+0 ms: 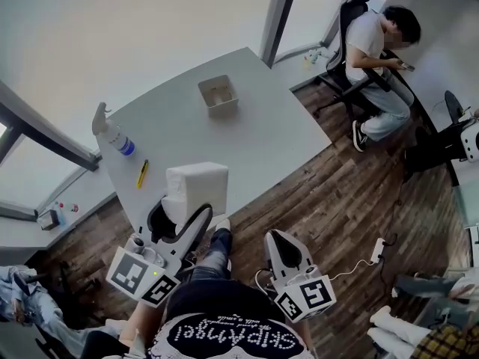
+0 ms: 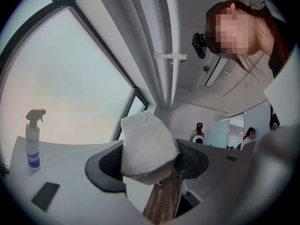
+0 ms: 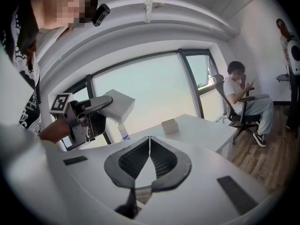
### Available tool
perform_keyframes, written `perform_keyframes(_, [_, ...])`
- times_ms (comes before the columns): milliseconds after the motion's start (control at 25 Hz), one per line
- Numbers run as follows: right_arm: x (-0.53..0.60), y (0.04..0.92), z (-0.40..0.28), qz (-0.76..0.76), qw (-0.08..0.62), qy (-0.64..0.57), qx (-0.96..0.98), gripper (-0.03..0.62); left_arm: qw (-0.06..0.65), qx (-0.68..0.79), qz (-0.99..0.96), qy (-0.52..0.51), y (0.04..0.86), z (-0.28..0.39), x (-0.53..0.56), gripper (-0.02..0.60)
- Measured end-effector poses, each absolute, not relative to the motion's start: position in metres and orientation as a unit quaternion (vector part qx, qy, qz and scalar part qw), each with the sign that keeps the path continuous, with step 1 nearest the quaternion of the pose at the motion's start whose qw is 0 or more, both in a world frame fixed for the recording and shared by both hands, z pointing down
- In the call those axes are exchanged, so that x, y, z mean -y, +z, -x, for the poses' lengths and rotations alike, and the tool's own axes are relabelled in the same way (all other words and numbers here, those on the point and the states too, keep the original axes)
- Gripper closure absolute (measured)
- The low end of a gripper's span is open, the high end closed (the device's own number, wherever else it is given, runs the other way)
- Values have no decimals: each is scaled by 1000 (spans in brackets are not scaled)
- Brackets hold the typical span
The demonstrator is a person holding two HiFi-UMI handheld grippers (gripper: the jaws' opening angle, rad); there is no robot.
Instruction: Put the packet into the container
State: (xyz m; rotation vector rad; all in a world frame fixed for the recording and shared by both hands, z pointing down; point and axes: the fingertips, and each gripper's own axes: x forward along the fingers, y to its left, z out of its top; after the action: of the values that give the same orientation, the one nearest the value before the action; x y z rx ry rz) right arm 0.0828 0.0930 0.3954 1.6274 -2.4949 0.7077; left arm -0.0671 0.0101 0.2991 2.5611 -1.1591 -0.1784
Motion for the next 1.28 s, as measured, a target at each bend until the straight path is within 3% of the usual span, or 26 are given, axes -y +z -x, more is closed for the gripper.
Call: perform_keyframes(1280, [33,396,-92,-517,60,234,821,579,182,447,-875,-54,315,81,102,293])
